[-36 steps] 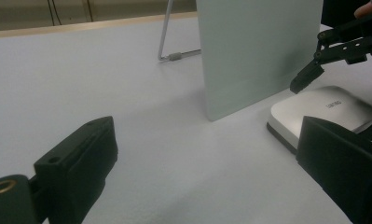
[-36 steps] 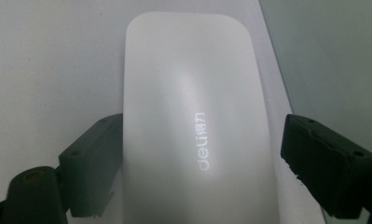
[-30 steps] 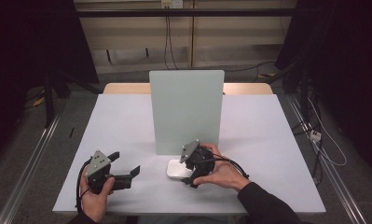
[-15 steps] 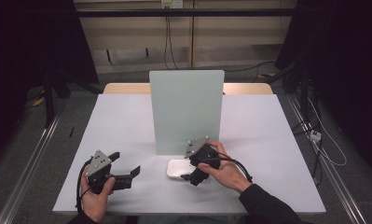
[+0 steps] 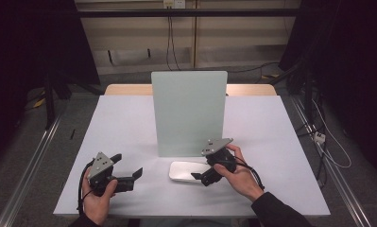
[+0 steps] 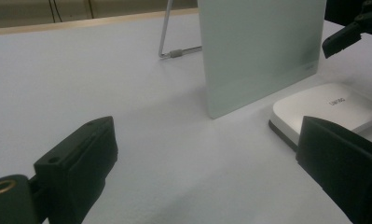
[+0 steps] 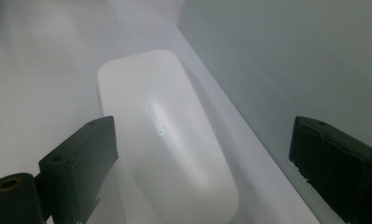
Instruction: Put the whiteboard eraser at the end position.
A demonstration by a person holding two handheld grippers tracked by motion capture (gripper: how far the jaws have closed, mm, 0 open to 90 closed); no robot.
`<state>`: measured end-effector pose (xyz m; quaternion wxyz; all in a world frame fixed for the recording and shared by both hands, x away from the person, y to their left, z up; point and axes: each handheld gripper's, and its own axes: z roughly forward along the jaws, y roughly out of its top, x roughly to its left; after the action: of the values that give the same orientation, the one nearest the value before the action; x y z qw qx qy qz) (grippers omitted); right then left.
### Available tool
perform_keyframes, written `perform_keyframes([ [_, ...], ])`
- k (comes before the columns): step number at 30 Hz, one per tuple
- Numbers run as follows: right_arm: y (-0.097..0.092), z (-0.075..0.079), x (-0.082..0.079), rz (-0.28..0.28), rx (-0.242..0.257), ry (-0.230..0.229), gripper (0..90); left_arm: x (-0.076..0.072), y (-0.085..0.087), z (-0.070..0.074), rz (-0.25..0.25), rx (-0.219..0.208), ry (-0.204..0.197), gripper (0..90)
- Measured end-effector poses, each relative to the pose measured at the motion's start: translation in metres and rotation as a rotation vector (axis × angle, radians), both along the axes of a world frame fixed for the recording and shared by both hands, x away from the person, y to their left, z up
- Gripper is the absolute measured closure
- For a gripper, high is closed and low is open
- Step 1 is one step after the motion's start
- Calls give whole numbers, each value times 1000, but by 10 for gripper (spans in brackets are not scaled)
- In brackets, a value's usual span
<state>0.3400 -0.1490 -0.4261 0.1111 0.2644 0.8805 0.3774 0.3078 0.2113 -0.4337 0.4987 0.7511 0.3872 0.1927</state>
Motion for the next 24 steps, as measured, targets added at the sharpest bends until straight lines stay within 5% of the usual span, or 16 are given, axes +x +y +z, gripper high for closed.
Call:
perform_keyframes([
  [24, -74, -10, -26, -288, 93, -42, 67, 2, -2, -1, 0, -2, 9, 51],
])
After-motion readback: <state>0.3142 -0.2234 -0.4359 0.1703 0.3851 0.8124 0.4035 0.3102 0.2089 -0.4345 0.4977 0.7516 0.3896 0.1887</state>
